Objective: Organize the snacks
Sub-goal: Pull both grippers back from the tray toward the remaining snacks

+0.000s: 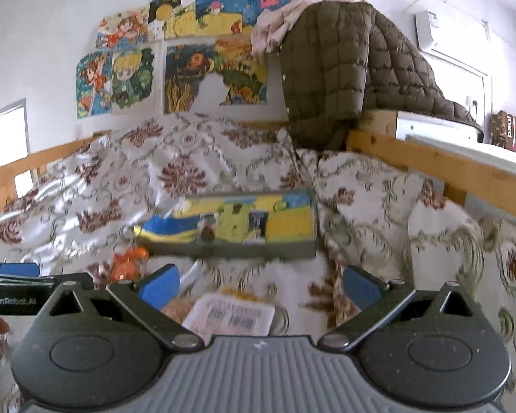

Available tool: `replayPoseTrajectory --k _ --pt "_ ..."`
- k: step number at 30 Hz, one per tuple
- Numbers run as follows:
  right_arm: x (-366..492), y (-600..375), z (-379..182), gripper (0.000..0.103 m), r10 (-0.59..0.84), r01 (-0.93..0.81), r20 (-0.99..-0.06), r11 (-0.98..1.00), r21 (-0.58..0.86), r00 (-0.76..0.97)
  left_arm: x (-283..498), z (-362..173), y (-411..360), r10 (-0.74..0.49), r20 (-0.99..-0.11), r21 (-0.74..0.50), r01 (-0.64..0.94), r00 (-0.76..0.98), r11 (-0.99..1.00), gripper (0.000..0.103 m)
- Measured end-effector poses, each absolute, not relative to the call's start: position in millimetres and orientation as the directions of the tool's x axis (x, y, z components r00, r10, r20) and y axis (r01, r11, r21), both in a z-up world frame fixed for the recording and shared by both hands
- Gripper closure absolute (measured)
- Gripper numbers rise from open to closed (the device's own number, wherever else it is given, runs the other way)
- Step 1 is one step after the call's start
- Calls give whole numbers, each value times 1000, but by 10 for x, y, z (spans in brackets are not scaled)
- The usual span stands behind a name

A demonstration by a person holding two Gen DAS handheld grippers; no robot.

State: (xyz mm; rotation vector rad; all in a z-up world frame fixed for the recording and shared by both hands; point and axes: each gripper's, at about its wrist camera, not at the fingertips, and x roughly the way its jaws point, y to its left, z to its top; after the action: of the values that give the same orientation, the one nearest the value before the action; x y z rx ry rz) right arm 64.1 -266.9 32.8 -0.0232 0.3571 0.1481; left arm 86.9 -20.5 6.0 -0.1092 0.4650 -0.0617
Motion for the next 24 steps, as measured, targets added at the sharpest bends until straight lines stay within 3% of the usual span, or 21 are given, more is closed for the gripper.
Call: replayPoseTrajectory --k 17,24 --pt "601 -2768 46 0 162 -165 -451 986 32 878 761 -225 -269 -49 -576 -63 15 816 998 1" --pt "682 -2744 -78 0 122 -143 -539 990 3 833 779 -302 -294 -39 -619 -59 2 784 998 1"
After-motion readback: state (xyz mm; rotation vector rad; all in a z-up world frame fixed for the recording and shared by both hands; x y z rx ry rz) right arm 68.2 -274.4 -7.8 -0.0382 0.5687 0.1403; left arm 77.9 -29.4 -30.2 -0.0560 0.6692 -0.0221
